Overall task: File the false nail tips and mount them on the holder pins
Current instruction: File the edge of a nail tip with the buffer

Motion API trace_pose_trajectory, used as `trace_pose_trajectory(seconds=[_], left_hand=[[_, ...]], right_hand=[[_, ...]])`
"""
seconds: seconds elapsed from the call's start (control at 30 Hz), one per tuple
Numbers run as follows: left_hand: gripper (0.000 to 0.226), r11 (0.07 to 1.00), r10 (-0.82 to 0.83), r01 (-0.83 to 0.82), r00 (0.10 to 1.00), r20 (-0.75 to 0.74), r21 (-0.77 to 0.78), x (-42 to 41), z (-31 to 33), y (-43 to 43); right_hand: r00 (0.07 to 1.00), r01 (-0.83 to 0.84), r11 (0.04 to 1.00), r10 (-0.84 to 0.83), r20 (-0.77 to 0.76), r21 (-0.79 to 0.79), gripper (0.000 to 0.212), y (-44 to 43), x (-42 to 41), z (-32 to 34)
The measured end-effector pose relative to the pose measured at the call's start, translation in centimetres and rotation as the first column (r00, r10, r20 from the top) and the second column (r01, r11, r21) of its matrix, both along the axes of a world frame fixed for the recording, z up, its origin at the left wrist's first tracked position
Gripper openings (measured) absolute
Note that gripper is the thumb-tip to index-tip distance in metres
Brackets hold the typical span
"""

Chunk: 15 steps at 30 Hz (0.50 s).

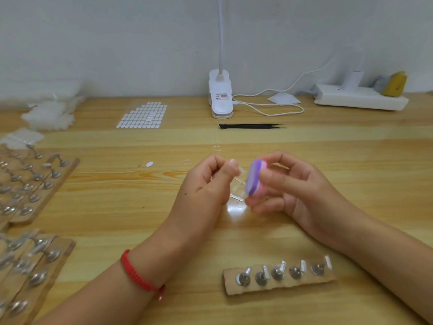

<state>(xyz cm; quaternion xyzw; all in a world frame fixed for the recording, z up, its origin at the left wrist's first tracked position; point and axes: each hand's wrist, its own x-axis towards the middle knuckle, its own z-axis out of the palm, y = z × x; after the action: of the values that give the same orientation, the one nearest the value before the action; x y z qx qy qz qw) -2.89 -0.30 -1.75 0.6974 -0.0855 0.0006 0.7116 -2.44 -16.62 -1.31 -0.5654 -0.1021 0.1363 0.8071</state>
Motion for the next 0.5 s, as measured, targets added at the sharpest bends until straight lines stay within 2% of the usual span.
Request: trace_pose_trajectory(seconds=[0.07,0.2,0.33,0.5], left_hand=[[0.023,1.0,-0.002,0.002,1.0,0.024,0.013,0.09,-0.11,0.1],[0.021,0.996,-0.065,0.06,0.996,0.067,0.063,-0.29,-0.11,-0.04],[0.024,1.0,-0.008,0.007,0.999,0.054,0.021,0.02,-0.12,0.26],[0.024,0.998,-0.056,0.052,0.995,0.078,0.042,-0.24,-0.02,0.08]], right_hand=[[0.999,-0.018,0.997,0.021,0.045,-0.069,0.028,0.39,-0.21,-0.01],[0.993,0.114,0.993,-0.113,-0.026,0.041,0.023,0.07,0.21,0.09],[0.999,0.004,0.997,-0.001,0.044,-0.071,0.023,0.34,-0.13,-0.01],[0.995,0.099,0.995,-0.098,-0.021,0.032,0.022,0.09,0.16,0.15]])
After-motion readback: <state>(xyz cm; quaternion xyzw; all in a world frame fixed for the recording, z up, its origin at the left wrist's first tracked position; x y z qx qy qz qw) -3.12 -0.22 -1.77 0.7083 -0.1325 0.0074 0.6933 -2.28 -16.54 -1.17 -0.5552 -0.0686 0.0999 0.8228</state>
